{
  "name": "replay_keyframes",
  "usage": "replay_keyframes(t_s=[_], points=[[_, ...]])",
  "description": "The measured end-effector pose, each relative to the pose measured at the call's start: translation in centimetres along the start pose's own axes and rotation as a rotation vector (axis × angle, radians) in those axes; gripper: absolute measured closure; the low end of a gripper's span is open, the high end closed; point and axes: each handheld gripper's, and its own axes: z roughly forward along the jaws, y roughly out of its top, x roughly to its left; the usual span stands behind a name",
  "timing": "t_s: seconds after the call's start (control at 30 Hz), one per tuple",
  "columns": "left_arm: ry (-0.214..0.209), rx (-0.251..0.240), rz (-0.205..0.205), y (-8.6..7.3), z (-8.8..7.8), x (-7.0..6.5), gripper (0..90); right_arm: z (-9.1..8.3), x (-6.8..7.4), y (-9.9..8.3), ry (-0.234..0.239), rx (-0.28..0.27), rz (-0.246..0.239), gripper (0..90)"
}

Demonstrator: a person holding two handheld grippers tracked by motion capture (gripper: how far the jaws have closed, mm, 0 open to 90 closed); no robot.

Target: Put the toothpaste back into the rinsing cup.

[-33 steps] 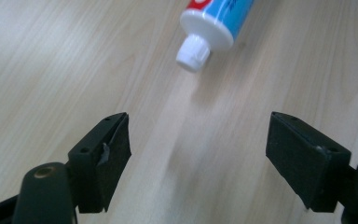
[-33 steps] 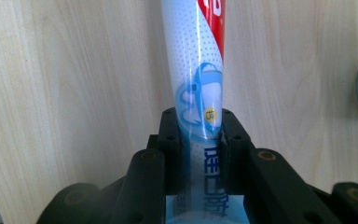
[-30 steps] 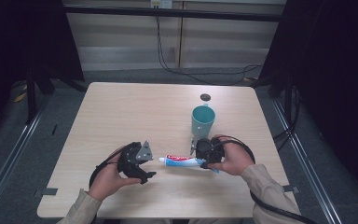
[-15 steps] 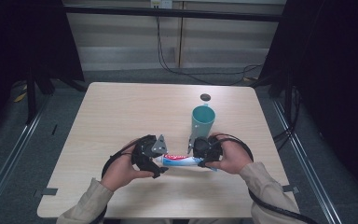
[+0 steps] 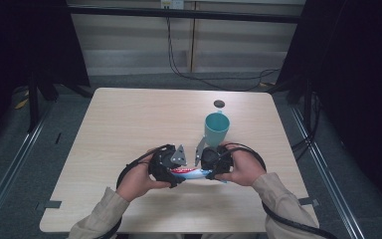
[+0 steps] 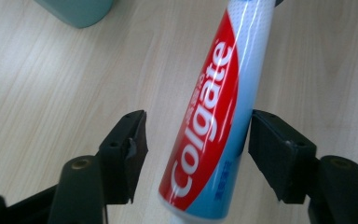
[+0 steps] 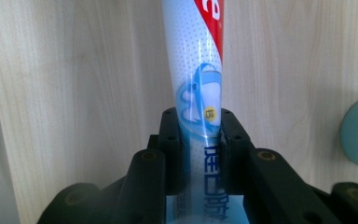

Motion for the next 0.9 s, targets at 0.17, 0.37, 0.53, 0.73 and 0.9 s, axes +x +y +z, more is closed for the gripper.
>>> replay_keyframes(t_s=[0.17,0.37,0.53,0.73,0.9], points=[[-0.021,0.013,-0.009,-0.1,0.3,0.0,42.2,-0.1,-0.1,0.1,-0.003,-0.018,-0.006,75.0],[-0.051,0.027,-0.003,-0.4,0.8,0.0,51.4,-0.4,0.0,0.3,0.017,-0.064,-0.011,74.8],[-0.048,0.042,0.003,-0.3,0.9,-0.2,63.1,-0.2,0.0,0.6,0.013,-0.049,-0.010,71.5],[-0.063,-0.008,-0.078,-1.1,-0.2,0.2,69.2,-1.2,-0.5,-0.4,-0.003,-0.213,0.094,51.6],[-0.036,-0.005,-0.097,-1.7,-0.7,0.6,69.9,-2.1,-1.1,-1.3,-0.043,-0.293,0.150,33.7]])
